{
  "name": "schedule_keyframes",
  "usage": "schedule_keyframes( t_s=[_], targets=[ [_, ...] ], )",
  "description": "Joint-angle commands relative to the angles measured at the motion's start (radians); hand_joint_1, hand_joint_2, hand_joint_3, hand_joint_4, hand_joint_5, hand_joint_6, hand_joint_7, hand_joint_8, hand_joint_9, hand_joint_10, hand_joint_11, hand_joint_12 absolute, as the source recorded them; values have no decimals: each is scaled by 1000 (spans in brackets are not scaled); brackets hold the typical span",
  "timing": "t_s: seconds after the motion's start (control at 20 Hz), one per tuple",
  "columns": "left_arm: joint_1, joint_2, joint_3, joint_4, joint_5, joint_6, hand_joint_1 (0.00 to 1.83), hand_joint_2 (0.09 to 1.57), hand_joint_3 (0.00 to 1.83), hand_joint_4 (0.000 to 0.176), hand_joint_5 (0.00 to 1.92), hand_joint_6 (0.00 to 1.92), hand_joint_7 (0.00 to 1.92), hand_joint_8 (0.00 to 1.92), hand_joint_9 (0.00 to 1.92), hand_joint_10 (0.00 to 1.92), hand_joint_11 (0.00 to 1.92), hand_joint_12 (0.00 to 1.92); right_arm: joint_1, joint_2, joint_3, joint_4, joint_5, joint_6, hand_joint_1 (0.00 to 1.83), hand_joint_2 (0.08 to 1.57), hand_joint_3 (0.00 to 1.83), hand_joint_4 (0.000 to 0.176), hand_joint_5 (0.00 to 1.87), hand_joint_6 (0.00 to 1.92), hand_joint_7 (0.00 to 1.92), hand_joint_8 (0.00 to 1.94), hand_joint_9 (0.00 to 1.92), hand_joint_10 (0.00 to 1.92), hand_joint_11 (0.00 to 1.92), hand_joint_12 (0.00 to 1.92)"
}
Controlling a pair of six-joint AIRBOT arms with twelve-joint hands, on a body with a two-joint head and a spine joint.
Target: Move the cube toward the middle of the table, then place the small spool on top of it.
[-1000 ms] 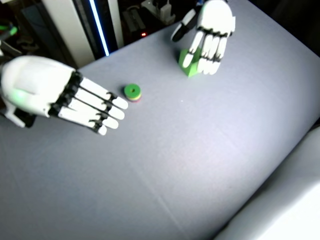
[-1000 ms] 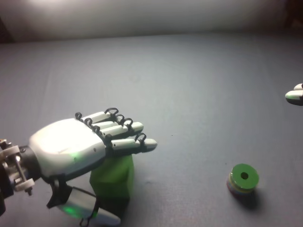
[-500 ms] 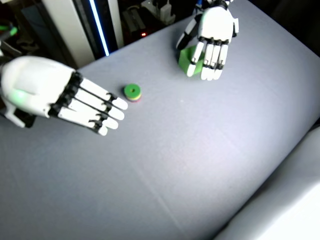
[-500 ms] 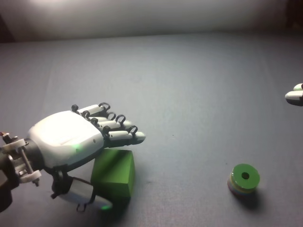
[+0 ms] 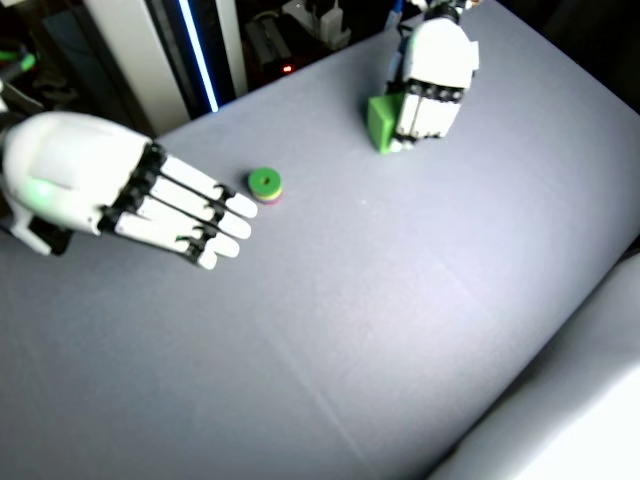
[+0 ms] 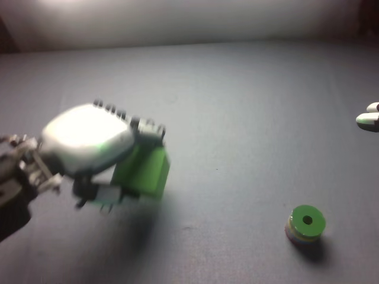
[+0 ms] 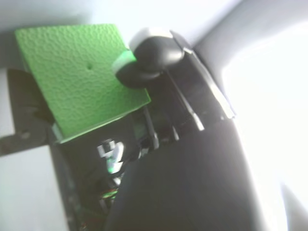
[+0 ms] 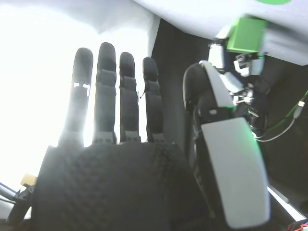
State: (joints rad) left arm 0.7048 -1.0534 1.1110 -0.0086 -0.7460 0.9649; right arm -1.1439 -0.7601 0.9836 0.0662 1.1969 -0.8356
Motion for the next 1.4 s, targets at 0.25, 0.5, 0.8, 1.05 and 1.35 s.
schedule_keyframes(
  t_s=[0.25,0.5,0.8,1.05,1.35],
  targets=[
    [-169,-123,136,32,-27,-40,1279,1095,0,0,1104,525,997,1202,972,974,839,1232,9,-7,14,19,116,4,727,1305,0,0,499,1,490,2,571,6,254,1017],
    [-234,-238,252,31,62,-55,1270,1111,0,0,1070,568,963,1256,940,1041,815,1400,16,-20,25,8,116,4,739,1317,0,0,516,6,487,1,578,1,232,1066],
    [-230,-315,328,18,105,-120,1254,1132,1,0,1019,666,913,1323,801,969,596,1520,38,-34,35,-12,104,10,777,1306,0,0,538,2,515,2,597,4,249,1051],
    [-232,-325,330,18,110,-120,867,933,0,97,455,2,530,19,579,158,303,1037,38,-36,35,-13,103,12,815,1296,0,0,545,0,542,3,611,5,301,959],
    [-225,-302,308,25,98,-119,785,901,3,176,86,2,127,1,112,3,0,538,42,-38,35,-20,103,21,763,1302,2,0,542,0,536,1,626,6,334,955]
  ],
)
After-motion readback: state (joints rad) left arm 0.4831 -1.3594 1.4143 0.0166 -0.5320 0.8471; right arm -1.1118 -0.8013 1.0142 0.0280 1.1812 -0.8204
